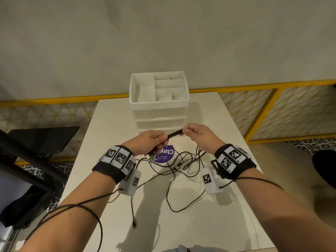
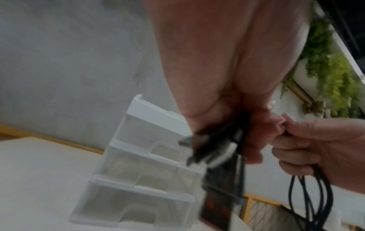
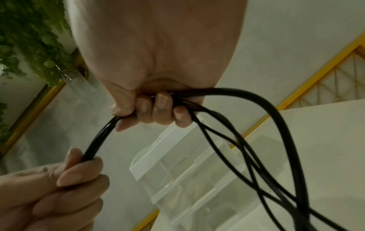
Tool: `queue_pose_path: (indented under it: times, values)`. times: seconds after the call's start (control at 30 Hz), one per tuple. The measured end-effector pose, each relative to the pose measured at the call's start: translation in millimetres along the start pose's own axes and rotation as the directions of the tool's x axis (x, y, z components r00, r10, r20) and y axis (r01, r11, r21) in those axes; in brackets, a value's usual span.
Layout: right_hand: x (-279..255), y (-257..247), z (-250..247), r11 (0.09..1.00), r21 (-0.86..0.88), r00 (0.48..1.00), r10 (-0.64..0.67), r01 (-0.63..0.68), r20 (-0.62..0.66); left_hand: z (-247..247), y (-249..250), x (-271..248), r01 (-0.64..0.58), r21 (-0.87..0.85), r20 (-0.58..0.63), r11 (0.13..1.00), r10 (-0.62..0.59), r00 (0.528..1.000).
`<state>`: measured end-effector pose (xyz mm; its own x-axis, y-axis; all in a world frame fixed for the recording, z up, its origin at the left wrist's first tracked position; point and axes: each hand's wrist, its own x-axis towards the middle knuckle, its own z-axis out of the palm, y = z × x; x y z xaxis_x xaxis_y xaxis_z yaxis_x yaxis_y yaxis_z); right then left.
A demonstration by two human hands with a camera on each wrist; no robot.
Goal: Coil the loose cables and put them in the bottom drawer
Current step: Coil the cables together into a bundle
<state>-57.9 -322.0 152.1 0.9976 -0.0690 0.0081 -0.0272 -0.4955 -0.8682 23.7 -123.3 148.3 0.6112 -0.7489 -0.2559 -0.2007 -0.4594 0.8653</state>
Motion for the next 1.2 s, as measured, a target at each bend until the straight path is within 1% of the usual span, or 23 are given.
queue_pose_path:
  times: [0.07, 0.13, 0.33, 0.47, 0.57, 0.63, 0.7, 0.83, 0.9, 0.97, 1.07, 1.13, 1.2]
  values:
    - [1.9, -2.2, -3.5, 1.0, 0.011, 1.0, -0.008, 0.008, 0.002, 1.0, 2.1, -0.7, 0.002, -0.067, 0.009, 0.998, -0.001, 1.0]
    - [2.6, -2.1, -7.3, 1.0, -0.017, 1.0, -0.012, 0.013, 0.013, 1.1, 4.3, -0.6, 0.0, -0.089, 0.027, 0.996, 0.003, 1.0]
    - [1.7, 2.0, -10.8, 0.996, -0.085, 1.0, -0.02, 0.02, 0.009, 3.2, 12.9, -3.0, 0.021, -0.056, 0.022, 0.998, -0.02, 1.0]
    - [3.3, 1.8, -11.8, 0.984, -0.176, 1.0, -0.008, 0.01, 0.012, 4.0, 15.3, -4.8, 0.029, -0.004, 0.029, 1.0, -0.029, 0.999]
    - [1.9, 2.7, -14.1, 0.978, -0.209, 1.0, -0.003, 0.003, 0.004, 4.5, 16.1, -6.8, 0.023, -0.022, 0.045, 0.999, -0.022, 0.999]
    - [2.0, 3.1, -14.5, 0.975, -0.22, 1.0, -0.004, 0.005, 0.006, 4.7, 13.6, -5.7, 0.031, -0.067, 0.045, 0.997, -0.028, 0.999]
    - [1.2, 3.3, -14.7, 0.98, -0.199, 1.0, 0.001, 0.001, 0.008, 6.2, 10.6, -3.8, 0.044, -0.132, 0.049, 0.99, -0.038, 0.998]
    - [-2.7, -0.1, -15.8, 0.998, -0.061, 1.0, -0.001, 0.001, 0.006, 11.7, 11.5, -2.8, 0.048, -0.214, 0.073, 0.976, -0.033, 0.997]
    - [-3.0, -1.4, -17.3, 1.0, -0.015, 1.0, -0.009, 0.009, -0.014, 13.1, 14.0, -2.1, 0.024, -0.225, 0.039, 0.974, -0.015, 0.999]
    - [-1.0, 0.4, -19.4, 1.0, 0.01, 1.0, -0.004, 0.005, -0.023, 13.4, 16.1, -1.1, -0.019, -0.248, -0.026, 0.968, 0.013, 1.0]
    - [1.5, 3.8, -19.2, 0.998, 0.056, 1.0, 0.013, -0.014, 0.027, 12.9, 20.4, -0.8, -0.048, -0.316, -0.078, 0.948, 0.024, 0.997]
    - [0.5, 2.7, -14.4, 0.998, 0.041, 0.998, -0.043, 0.042, 0.041, 14.5, 24.5, -1.7, -0.055, -0.347, -0.073, 0.936, 0.031, 0.997]
    - [-0.6, -2.6, -6.4, 0.987, 0.008, 0.987, -0.161, 0.161, 0.02, 17.0, 27.8, -2.4, -0.065, -0.378, -0.056, 0.924, 0.047, 0.997]
